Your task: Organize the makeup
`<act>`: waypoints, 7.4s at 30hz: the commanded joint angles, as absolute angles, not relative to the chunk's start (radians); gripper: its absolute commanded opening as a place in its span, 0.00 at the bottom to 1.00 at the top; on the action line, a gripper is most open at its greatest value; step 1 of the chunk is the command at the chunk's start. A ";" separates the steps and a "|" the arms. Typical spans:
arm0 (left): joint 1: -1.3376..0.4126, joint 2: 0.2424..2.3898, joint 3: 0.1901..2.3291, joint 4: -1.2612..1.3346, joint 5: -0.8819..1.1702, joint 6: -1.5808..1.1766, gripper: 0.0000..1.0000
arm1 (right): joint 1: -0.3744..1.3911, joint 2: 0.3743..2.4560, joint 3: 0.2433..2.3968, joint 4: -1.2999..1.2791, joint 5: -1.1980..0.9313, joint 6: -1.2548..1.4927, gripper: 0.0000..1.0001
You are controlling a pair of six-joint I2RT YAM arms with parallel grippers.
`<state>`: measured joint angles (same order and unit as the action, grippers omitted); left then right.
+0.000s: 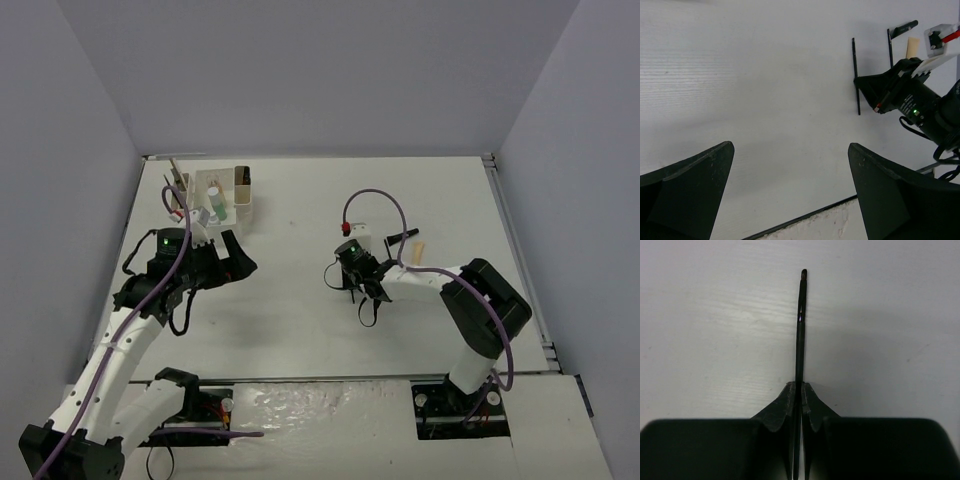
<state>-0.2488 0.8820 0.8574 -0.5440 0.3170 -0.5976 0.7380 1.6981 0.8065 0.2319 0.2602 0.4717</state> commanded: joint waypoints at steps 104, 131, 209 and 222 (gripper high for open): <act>0.069 1.674 1.199 0.416 -0.261 -0.271 0.21 | 0.856 0.908 0.571 0.272 0.396 0.287 1.00; 0.039 1.074 1.153 -0.458 0.180 -0.436 0.97 | 0.407 1.334 0.794 0.003 0.080 0.329 0.81; -0.611 1.003 0.942 -0.259 -0.023 -0.778 0.05 | 1.103 1.458 0.787 0.913 0.078 0.352 0.00; -0.633 1.012 0.969 -0.253 -0.211 -0.627 0.00 | 1.097 1.377 0.805 0.740 0.223 0.310 0.80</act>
<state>-0.6338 1.0122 0.8764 -0.3112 -0.0806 -0.7335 1.0950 1.4752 0.7700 0.7659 0.1062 0.3317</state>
